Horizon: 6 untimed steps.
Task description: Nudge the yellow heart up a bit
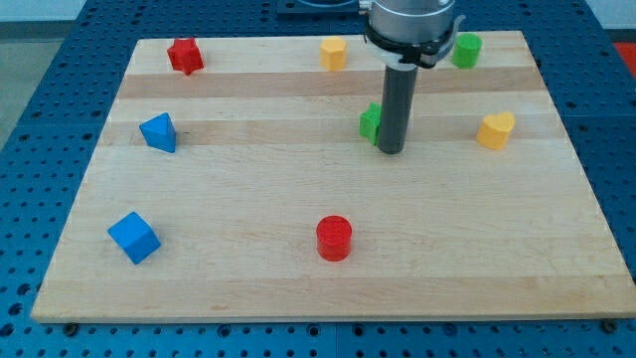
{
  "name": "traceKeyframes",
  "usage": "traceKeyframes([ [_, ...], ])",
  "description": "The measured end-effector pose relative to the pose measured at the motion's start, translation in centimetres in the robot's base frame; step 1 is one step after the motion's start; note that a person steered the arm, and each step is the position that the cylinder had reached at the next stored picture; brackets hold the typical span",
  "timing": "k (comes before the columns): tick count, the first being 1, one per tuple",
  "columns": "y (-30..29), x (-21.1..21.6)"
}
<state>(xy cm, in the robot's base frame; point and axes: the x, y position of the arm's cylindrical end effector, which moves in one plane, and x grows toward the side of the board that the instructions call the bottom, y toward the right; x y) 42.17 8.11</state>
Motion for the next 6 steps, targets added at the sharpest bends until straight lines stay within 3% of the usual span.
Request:
traceKeyframes([
  [4, 12.0, 1.7],
  [6, 12.5, -1.3],
])
